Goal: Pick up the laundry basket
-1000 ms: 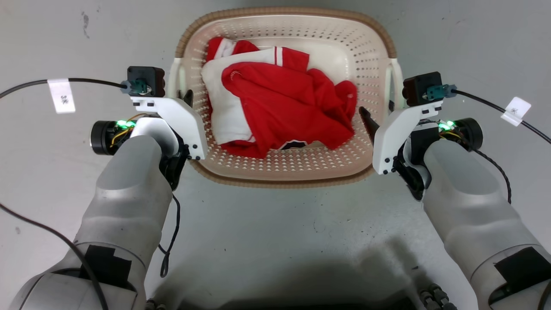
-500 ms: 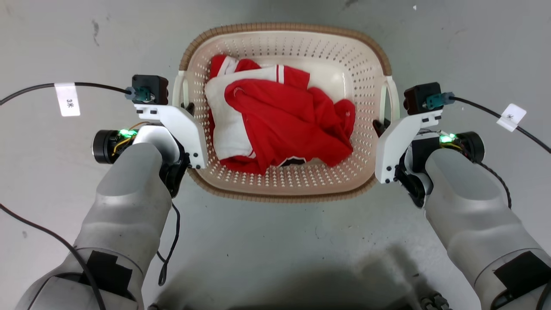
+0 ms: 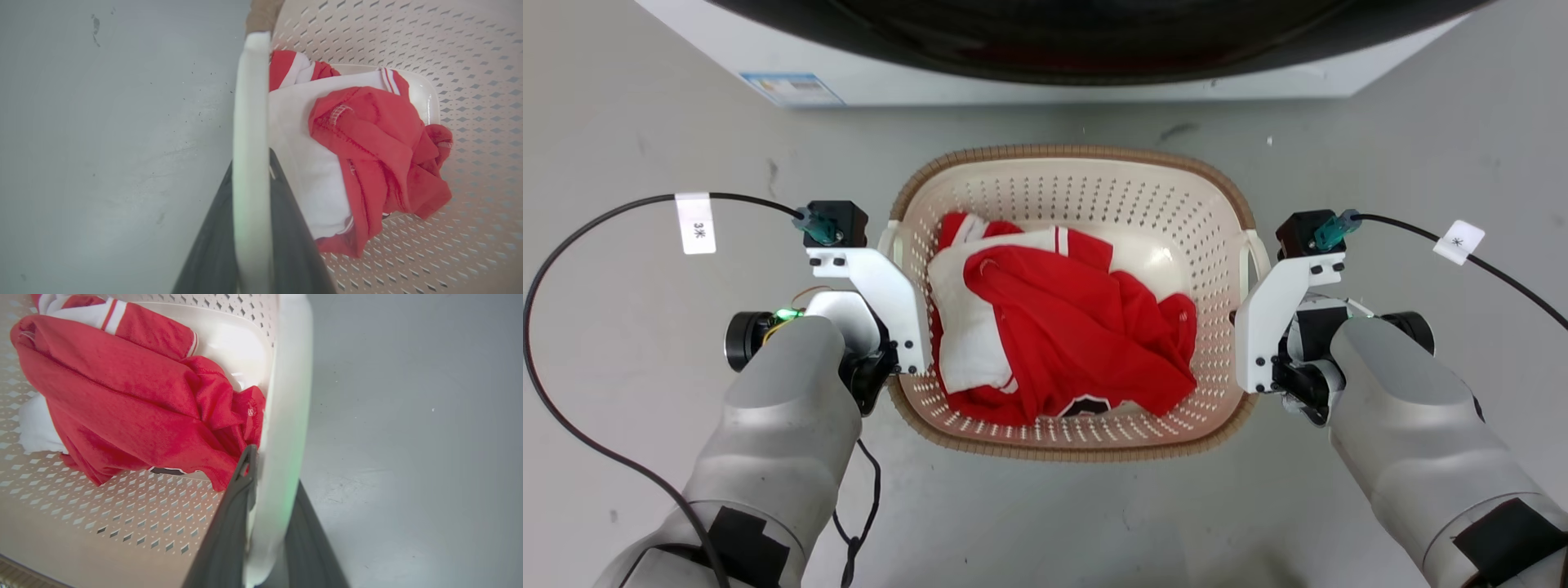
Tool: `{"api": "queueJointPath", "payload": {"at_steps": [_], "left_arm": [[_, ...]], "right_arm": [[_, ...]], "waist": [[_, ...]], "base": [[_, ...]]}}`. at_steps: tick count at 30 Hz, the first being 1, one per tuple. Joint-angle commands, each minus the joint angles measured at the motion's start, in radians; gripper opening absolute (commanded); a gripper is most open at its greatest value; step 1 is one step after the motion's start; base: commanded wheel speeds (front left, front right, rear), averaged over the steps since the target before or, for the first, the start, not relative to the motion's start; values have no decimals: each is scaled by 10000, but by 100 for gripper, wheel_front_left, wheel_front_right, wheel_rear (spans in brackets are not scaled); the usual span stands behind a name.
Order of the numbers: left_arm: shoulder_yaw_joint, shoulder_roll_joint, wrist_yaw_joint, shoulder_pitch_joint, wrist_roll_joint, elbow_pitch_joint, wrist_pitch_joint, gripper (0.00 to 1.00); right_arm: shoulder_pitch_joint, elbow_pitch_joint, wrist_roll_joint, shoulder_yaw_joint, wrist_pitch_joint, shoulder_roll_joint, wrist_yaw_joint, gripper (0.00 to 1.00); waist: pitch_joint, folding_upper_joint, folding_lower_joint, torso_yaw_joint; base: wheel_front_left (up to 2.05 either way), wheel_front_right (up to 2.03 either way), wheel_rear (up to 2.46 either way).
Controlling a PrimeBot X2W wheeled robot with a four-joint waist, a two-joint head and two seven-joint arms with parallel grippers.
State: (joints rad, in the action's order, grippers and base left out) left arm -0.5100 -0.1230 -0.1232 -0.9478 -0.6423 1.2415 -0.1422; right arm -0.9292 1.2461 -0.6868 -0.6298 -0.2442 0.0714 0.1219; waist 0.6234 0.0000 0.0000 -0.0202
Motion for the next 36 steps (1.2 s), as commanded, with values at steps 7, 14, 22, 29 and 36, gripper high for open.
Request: {"api": "queueJointPath", "payload": {"at_steps": [7, 14, 22, 29, 36], "left_arm": [[-344, 539, -138, 364, -671, -110, -814, 0], [-571, 518, -139, 853, -1176, 11, -1632, 0], [-778, 430, -140, 1161, -1504, 55, -2226, 0], [-1031, 402, -140, 1444, -1702, 79, -2578, 0], [-1242, 445, -140, 1766, -1888, 96, -2780, 0]], "right_arm": [[333, 18, -562, -268, -1185, -404, 160, 0], [813, -131, -1269, -465, -2476, -416, 160, 0], [957, -145, -1701, -723, -3415, -421, 162, 0], [1017, -22, -1928, -917, -3868, -417, 162, 0], [1184, 144, -2060, -1024, -4077, -413, 161, 0]], "waist": [[-1909, 0, 0, 269], [-3180, 0, 0, 268], [-4120, 0, 0, 168], [-4925, 0, 0, 70], [-5660, 0, 0, 28]], "base": [[0, 0, 0], [0, 0, 0], [0, 0, 0], [0, 0, 0], [0, 0, 0]]}}
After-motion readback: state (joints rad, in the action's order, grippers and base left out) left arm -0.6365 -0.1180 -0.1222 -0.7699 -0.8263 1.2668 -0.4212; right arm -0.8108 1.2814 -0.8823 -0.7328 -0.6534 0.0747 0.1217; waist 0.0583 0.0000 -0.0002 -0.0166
